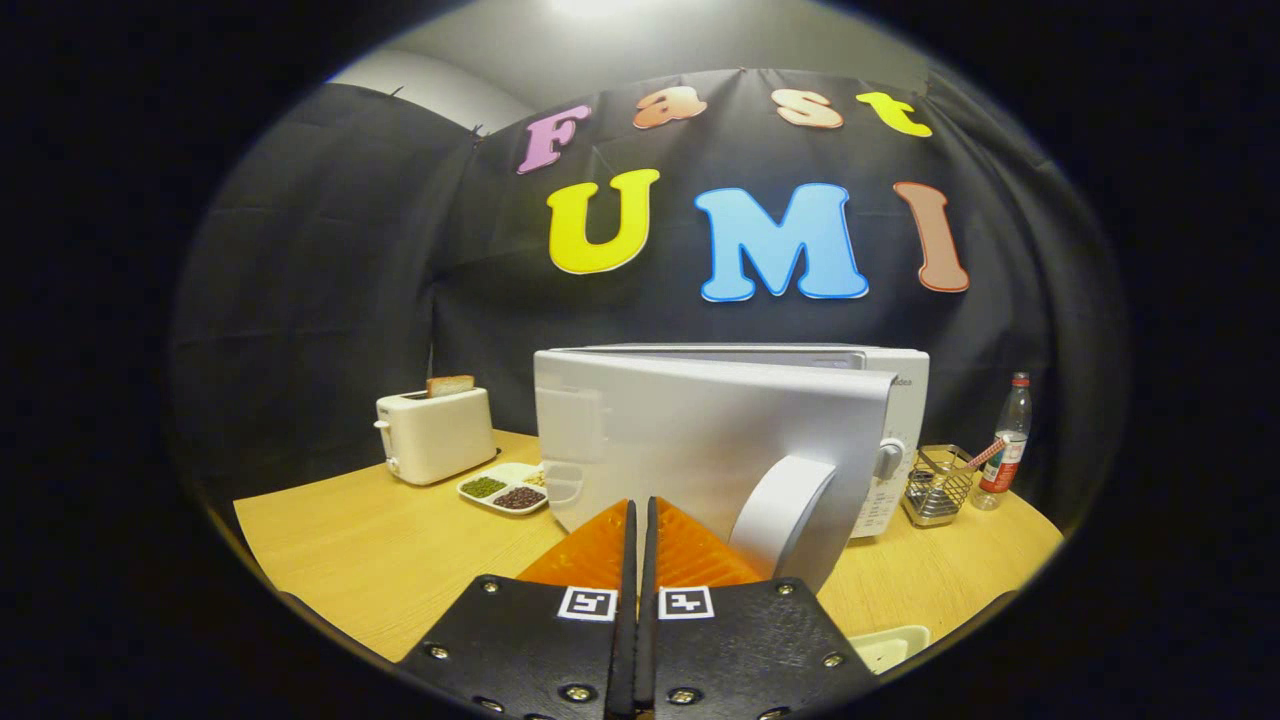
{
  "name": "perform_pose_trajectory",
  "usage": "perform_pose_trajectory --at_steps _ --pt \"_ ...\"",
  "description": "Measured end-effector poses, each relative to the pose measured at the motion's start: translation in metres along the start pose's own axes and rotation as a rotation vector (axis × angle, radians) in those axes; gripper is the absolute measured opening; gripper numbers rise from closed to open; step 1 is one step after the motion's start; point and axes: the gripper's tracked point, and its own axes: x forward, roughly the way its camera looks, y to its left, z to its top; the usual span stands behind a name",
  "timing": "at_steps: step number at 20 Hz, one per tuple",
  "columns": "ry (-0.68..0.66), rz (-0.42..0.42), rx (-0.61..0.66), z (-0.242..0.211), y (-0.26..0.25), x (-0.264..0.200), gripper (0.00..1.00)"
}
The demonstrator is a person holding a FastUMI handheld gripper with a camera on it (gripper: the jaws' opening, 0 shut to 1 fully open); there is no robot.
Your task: Open the microwave, put the food inside, and close the microwave door.
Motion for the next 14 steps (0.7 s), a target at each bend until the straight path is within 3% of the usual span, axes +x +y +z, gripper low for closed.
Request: perform_pose_trajectory --at_steps 7,14 --pt "0.005 -0.118 0.02 0.004 -0.052 0.032 0.01" --pt "0.019 -0.179 0.053 0.007 -0.079 0.074 0.01"
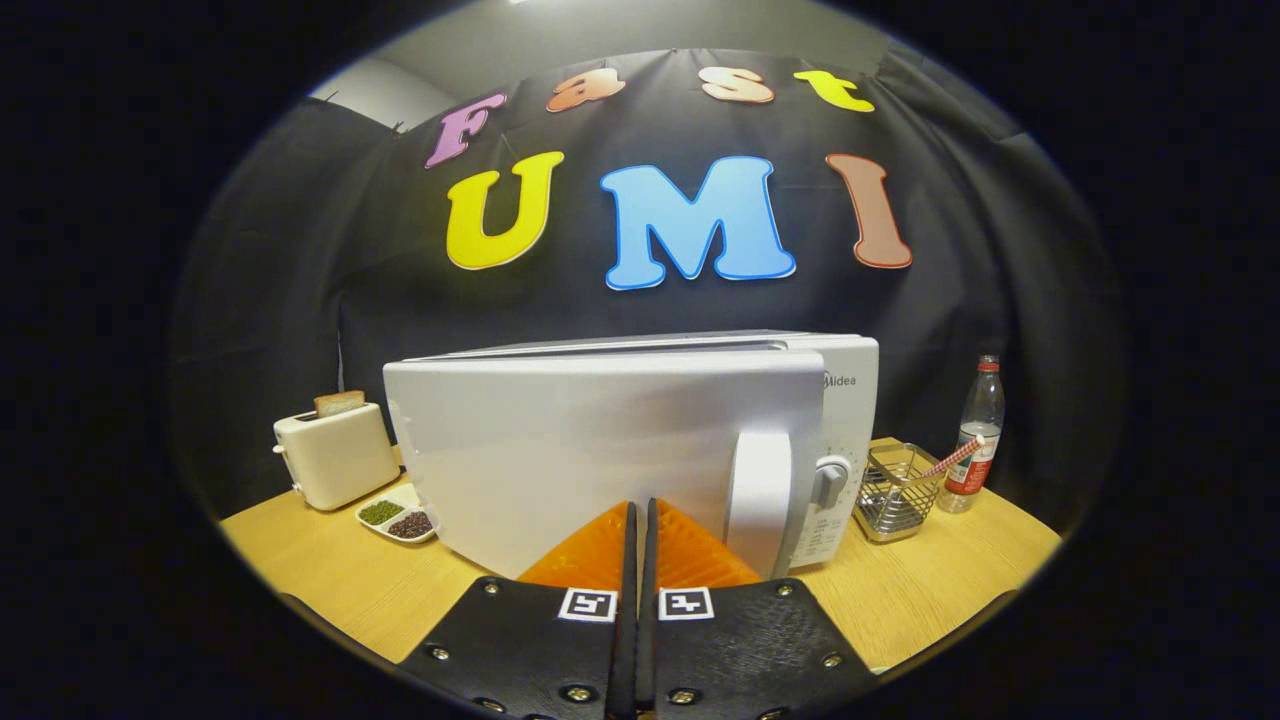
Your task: Open the microwave, put the food inside, and close the microwave door.
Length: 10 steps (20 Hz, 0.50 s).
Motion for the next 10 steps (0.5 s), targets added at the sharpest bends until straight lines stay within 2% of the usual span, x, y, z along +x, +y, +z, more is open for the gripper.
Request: perform_pose_trajectory --at_steps 10 --pt "-0.009 -0.083 -0.044 0.009 -0.011 0.051 0.02"
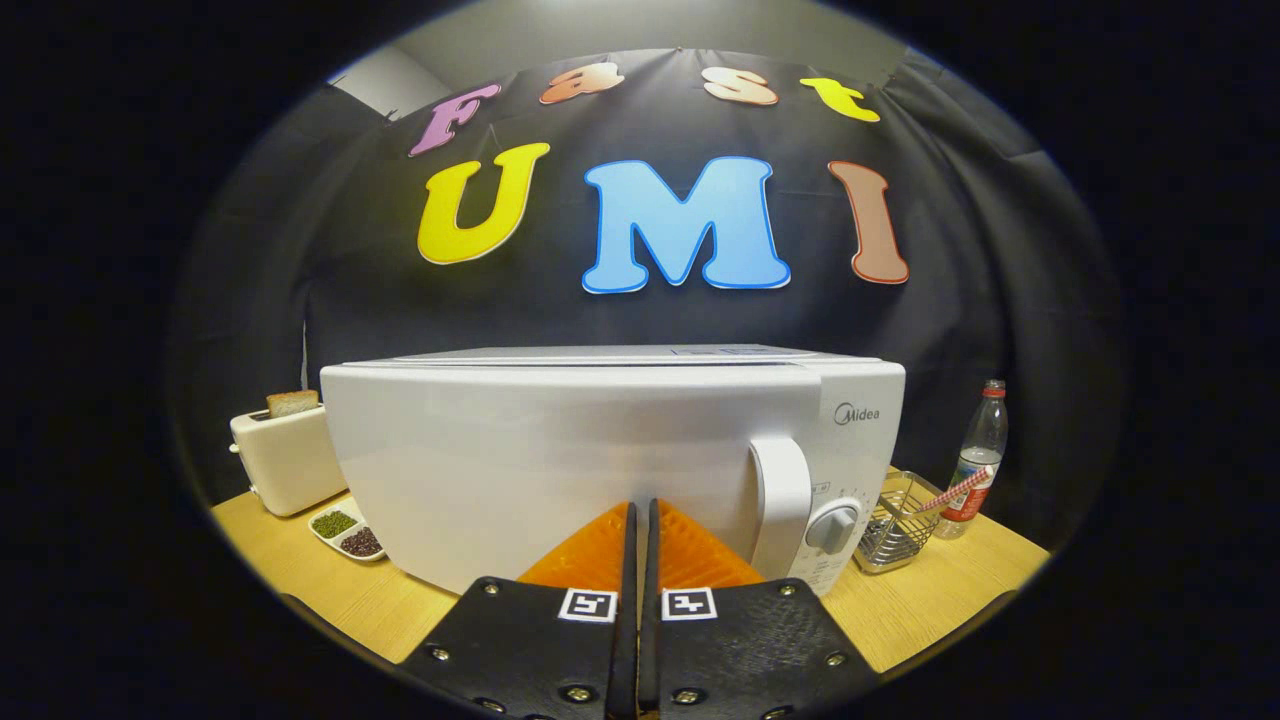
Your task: Open the microwave, put the food inside, and close the microwave door.
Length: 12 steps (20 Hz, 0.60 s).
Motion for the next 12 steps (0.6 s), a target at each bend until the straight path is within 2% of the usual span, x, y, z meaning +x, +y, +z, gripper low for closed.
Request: perform_pose_trajectory --at_steps 5,6,9,12 --pt "-0.051 -0.032 -0.046 0.005 0.003 0.007 0.07" --pt "-0.013 -0.032 -0.028 -0.002 0.0 0.002 0.08" --pt "-0.015 -0.047 -0.052 -0.001 0.001 0.012 0.06" --pt "0.017 -0.019 -0.04 -0.001 0.002 0.01 0.06"
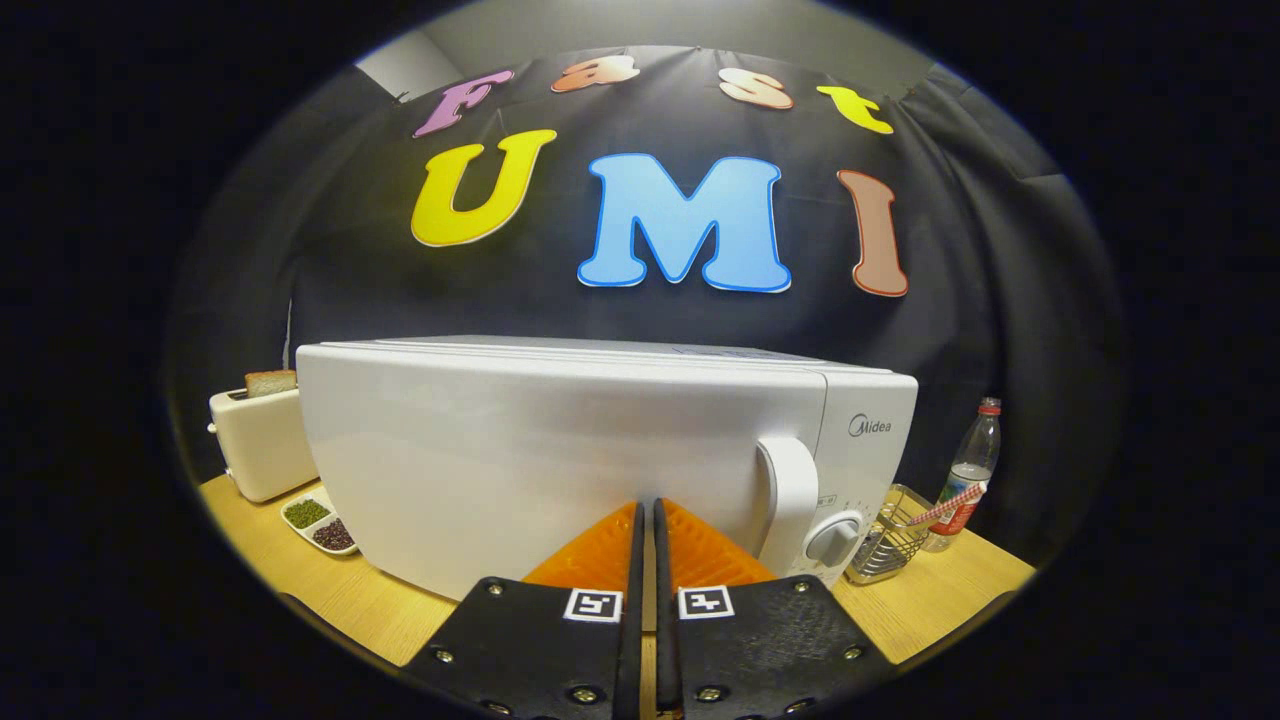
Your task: Open the microwave, put the food inside, and close the microwave door.
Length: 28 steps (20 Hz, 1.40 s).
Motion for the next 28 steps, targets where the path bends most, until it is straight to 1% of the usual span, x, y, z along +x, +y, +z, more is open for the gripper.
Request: perform_pose_trajectory --at_steps 7,10,12,14,18,20,22,24,25,27,28 --pt "-0.023 0.058 0.024 0.028 -0.002 -0.029 0.06" --pt "-0.042 0.097 0.088 0.055 0.004 -0.053 0.06" --pt "-0.071 0.114 0.117 0.081 0.01 -0.071 0.06" --pt "-0.108 0.125 0.088 0.106 0.018 -0.087 0.06" --pt "-0.2 0.103 -0.015 0.141 0.03 -0.112 0.06" --pt "-0.212 0.108 -0.004 0.149 0.04 -0.121 0.06" --pt "-0.189 0.146 0.047 0.153 0.055 -0.124 0.06" --pt "-0.16 0.239 0.129 0.157 0.081 -0.126 0.06" --pt "-0.166 0.24 0.11 0.161 0.081 -0.124 0.06" --pt "-0.195 0.215 0.073 0.169 0.073 -0.115 0.06" --pt "-0.196 0.226 0.075 0.169 0.074 -0.113 0.06"
